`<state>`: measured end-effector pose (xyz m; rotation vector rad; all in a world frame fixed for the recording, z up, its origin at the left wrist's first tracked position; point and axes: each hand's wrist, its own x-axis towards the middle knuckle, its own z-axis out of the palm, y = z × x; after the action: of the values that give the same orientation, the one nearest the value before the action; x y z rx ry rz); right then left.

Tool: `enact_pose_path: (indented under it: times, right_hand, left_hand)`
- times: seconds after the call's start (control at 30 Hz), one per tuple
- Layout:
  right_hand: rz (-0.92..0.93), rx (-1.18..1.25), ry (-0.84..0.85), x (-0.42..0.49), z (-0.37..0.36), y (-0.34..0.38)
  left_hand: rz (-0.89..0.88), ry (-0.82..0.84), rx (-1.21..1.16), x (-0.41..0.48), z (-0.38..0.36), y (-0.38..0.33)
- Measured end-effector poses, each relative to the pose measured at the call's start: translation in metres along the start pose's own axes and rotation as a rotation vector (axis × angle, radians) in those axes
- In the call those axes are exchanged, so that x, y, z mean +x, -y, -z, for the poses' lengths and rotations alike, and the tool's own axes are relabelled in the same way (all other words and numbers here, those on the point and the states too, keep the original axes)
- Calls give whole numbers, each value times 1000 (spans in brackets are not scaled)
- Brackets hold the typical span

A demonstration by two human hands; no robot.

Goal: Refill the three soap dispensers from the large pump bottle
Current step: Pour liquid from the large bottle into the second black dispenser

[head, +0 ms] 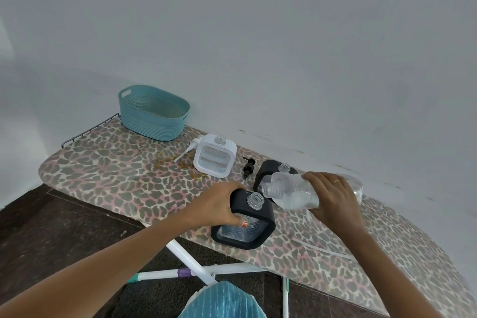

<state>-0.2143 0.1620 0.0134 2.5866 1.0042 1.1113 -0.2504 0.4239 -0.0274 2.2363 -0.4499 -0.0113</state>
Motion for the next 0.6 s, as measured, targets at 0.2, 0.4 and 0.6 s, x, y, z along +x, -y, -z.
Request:
enact_pose_path:
  times: [0.2, 0.4, 0.6]
  right_hand:
    - [6, -10, 13, 2, 0, -3]
    - [25, -10, -9, 6, 3, -3]
    - [36, -21, -1, 6, 2, -5]
  left_hand:
    - [-3, 0, -4, 1, -1, -1]
    - [-19, -14, 26, 2, -4, 2]
    - [-26, -19, 28, 3, -4, 2]
